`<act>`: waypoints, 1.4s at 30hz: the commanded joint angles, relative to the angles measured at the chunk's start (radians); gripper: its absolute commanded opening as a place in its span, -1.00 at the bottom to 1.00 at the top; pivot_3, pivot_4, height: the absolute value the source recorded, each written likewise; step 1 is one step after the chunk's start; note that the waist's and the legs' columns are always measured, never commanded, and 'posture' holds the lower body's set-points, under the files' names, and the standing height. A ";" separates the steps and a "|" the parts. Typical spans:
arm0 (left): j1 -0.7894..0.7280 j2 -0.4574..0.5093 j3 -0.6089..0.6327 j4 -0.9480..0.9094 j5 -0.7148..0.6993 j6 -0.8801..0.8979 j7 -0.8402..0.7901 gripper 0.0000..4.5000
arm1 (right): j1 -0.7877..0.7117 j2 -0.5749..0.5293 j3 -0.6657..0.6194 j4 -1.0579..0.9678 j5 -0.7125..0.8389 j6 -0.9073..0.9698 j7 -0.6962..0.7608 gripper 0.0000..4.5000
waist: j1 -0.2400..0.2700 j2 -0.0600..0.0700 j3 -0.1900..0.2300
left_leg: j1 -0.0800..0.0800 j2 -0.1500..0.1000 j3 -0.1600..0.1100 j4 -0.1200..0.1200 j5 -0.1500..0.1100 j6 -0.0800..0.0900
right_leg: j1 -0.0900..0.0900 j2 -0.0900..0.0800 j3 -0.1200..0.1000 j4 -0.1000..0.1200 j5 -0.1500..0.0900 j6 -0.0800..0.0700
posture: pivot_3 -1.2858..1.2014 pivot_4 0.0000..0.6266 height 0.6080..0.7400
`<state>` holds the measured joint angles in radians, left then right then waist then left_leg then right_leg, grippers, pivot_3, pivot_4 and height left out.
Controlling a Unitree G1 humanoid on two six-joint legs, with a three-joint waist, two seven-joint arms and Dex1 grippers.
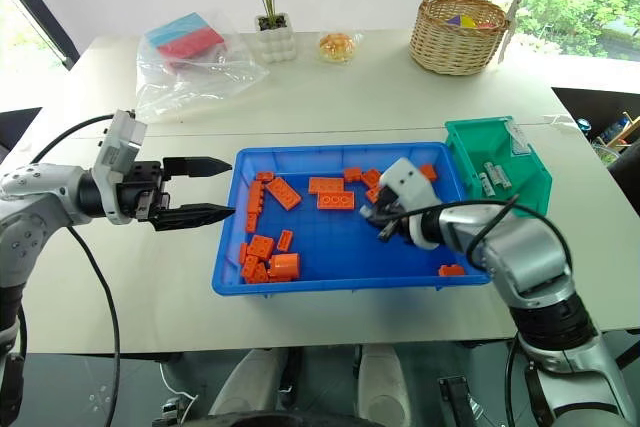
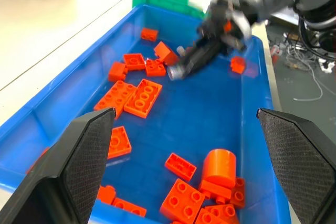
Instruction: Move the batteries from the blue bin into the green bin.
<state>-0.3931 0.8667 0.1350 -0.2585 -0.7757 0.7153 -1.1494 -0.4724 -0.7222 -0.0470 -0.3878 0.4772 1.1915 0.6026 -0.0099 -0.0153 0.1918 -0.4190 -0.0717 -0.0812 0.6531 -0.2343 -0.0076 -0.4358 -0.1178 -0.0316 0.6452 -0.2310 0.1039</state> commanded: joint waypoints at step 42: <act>-0.004 -0.026 0.023 -0.043 0.014 -0.023 0.014 1.00 | -0.048 -0.279 0.014 0.073 -0.118 -0.087 0.314 0.97 | 0.002 0.001 0.001 | -0.003 0.001 -0.001 -0.001 -0.001 0.001 | -0.003 -0.001 0.001 0.000 0.000 0.000 | 0.03 -0.52 0.43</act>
<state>-0.3939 0.8238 0.1168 -0.2689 -0.7432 0.6919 -1.1424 -0.5269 -1.0154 0.0288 -0.2209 0.3303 1.0129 0.9723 -0.0078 -0.0142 0.1928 -0.4226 -0.0708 -0.0822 0.6521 -0.2349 -0.0071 -0.4393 -0.1188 -0.0308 0.6453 -0.2313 0.1039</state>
